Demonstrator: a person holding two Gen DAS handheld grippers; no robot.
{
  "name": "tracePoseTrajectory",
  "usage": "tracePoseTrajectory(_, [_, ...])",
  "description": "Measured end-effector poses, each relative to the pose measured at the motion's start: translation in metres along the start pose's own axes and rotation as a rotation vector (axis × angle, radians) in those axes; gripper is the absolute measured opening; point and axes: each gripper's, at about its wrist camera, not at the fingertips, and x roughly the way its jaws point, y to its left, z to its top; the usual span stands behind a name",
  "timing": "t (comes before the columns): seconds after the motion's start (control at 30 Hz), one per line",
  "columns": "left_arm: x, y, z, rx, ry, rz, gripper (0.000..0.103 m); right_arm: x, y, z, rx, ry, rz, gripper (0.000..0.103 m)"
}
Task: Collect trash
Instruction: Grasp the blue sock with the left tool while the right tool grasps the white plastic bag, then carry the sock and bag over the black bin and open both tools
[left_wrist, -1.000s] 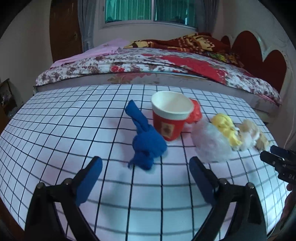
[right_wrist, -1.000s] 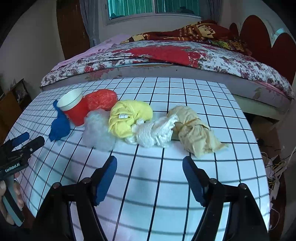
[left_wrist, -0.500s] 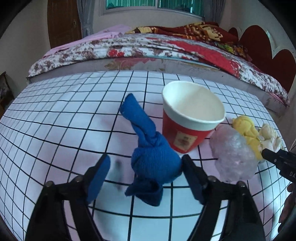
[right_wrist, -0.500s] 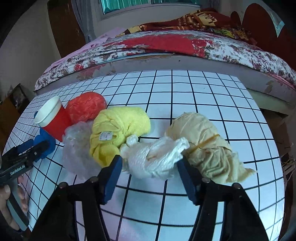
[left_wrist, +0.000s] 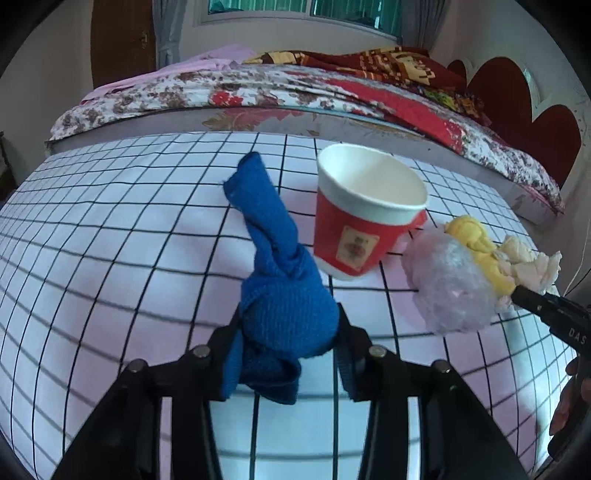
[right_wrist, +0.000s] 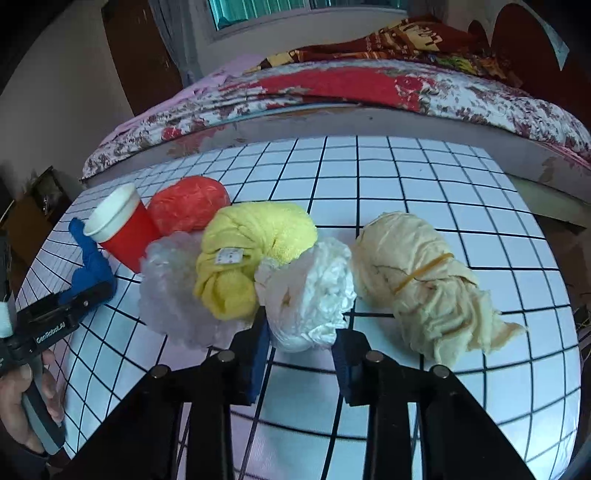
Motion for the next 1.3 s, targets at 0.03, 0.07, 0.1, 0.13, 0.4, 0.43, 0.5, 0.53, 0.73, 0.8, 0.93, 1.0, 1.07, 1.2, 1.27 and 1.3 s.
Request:
tracePoseTrajectory(0.03, [-0.007,-0.001,-0.004,0.005,-0.010,0.001,0.043,-0.005,0.000,-0.002,0.003,-0.009,-0.001,0.033])
tracePoseTrajectory(0.07, [-0.009,-0.001,-0.005,0.008,-0.014,0.003,0.043,-0.010,0.000,-0.003,0.004,-0.018,-0.004,0.033])
tracePoseTrajectory(0.1, [-0.017,-0.002,-0.009,0.014,-0.025,0.000,0.043,-0.015,0.000,-0.005,0.005,-0.027,-0.006,0.033])
tracePoseTrajectory(0.13, [-0.023,-0.003,-0.012,0.015,-0.034,-0.004,0.043,-0.022,0.000,-0.007,0.008,-0.037,-0.007,0.033])
tracePoseTrajectory(0.4, [-0.073,-0.018,-0.030,0.047,-0.093,-0.022,0.043,-0.081,0.003,-0.026,0.008,-0.103,-0.015,0.033])
tracePoseTrajectory(0.43, [-0.079,-0.022,-0.033,0.060,-0.099,-0.022,0.043,-0.089,0.004,-0.031,0.010,-0.111,-0.014,0.033])
tracePoseTrajectory(0.5, [-0.089,-0.029,-0.039,0.077,-0.104,-0.030,0.043,-0.104,0.005,-0.039,0.011,-0.125,-0.017,0.033])
tracePoseTrajectory(0.53, [-0.094,-0.034,-0.043,0.087,-0.106,-0.035,0.043,-0.112,0.006,-0.044,0.011,-0.133,-0.019,0.033])
tracePoseTrajectory(0.73, [-0.126,-0.058,-0.065,0.131,-0.123,-0.064,0.043,-0.155,0.003,-0.073,0.051,-0.168,-0.021,0.033])
tracePoseTrajectory(0.8, [-0.134,-0.067,-0.070,0.148,-0.127,-0.077,0.043,-0.166,0.001,-0.081,0.062,-0.176,-0.022,0.033])
tracePoseTrajectory(0.93, [-0.150,-0.087,-0.080,0.179,-0.138,-0.109,0.043,-0.190,-0.002,-0.095,0.074,-0.191,-0.031,0.033])
tracePoseTrajectory(1.0, [-0.157,-0.097,-0.084,0.194,-0.144,-0.127,0.043,-0.201,-0.005,-0.100,0.077,-0.200,-0.038,0.033])
tracePoseTrajectory(1.07, [-0.164,-0.107,-0.089,0.211,-0.149,-0.144,0.043,-0.212,-0.008,-0.107,0.081,-0.209,-0.045,0.033])
tracePoseTrajectory(1.2, [-0.174,-0.133,-0.099,0.257,-0.153,-0.183,0.043,-0.232,-0.019,-0.120,0.095,-0.224,-0.066,0.033])
tracePoseTrajectory(1.27, [-0.177,-0.145,-0.103,0.279,-0.153,-0.202,0.043,-0.240,-0.025,-0.127,0.104,-0.230,-0.075,0.033])
tracePoseTrajectory(1.3, [-0.179,-0.149,-0.106,0.288,-0.154,-0.207,0.043,-0.242,-0.028,-0.129,0.108,-0.232,-0.081,0.033])
